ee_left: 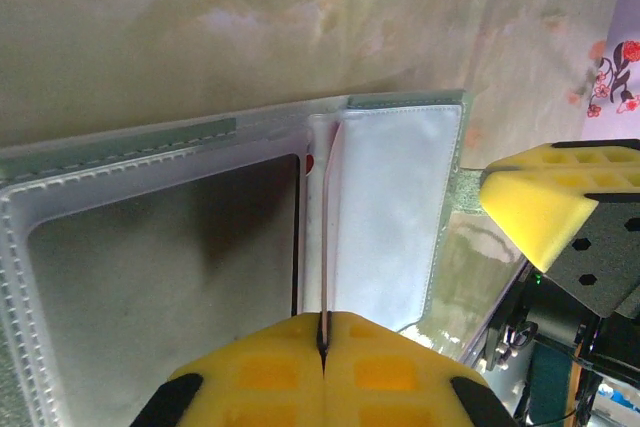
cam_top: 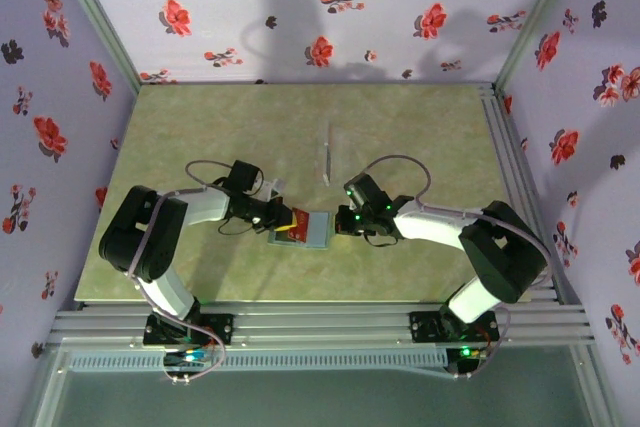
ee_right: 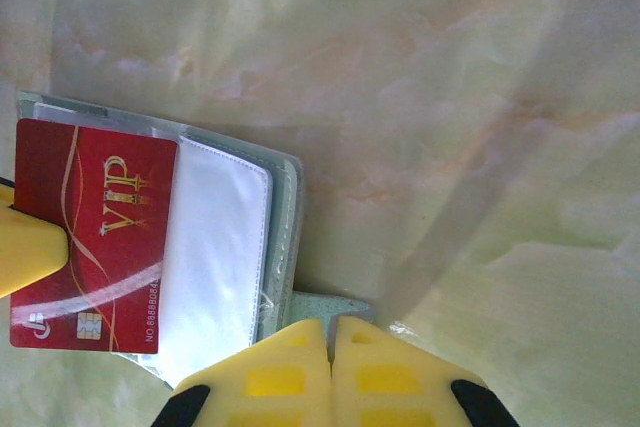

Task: Put the credit cards into the card holder

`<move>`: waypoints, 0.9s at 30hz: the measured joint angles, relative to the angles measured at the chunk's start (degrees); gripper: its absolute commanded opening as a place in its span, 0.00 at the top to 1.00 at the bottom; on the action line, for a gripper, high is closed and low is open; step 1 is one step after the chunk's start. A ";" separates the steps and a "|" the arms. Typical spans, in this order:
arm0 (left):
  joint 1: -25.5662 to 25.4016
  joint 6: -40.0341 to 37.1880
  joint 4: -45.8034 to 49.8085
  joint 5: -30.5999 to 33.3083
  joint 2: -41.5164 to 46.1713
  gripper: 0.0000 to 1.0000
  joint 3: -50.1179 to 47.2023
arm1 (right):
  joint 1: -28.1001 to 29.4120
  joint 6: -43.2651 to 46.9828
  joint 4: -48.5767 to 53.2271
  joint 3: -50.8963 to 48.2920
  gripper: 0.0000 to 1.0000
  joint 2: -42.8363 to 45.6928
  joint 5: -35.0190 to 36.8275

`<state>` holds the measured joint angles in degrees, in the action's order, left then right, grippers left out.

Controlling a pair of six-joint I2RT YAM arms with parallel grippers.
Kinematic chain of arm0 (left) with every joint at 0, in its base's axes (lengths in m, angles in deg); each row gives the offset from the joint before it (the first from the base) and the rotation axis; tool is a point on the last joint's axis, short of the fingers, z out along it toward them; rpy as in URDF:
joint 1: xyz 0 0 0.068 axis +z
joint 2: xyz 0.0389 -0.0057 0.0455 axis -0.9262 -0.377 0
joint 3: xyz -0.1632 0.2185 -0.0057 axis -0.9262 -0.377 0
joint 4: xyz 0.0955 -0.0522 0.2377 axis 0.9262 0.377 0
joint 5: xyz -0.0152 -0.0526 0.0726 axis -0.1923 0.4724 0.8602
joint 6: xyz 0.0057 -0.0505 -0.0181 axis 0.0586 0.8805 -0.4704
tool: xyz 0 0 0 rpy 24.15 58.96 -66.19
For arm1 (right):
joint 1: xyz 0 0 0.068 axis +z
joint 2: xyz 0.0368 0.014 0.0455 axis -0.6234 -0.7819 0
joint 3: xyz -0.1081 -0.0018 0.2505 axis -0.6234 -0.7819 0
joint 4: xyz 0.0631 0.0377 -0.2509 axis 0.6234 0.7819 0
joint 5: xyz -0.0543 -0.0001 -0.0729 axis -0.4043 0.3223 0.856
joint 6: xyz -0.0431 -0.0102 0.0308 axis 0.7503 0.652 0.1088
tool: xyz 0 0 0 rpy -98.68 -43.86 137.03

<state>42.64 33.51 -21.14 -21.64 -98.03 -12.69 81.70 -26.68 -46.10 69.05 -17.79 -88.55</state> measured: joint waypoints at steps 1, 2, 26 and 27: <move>0.00 0.13 -0.46 -0.28 0.02 0.99 -0.31 | 0.00 -0.02 0.02 0.00 1.00 0.00 0.00; 0.00 0.39 -1.01 -0.55 0.04 0.98 -0.87 | 0.00 -0.02 -0.04 0.00 1.00 0.00 0.00; 0.00 7.41 -12.31 -3.26 1.27 1.00 -6.10 | 0.00 -0.02 0.35 1.86 0.96 -2.16 0.20; 0.00 7.69 -12.94 -3.28 1.27 1.00 -6.32 | 0.00 -0.02 0.44 1.90 0.94 -2.25 0.24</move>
<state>42.64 41.20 -34.08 -24.92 -96.76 -19.01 81.70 -26.70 -45.66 70.95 -20.04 -88.31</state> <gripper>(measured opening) 0.063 0.043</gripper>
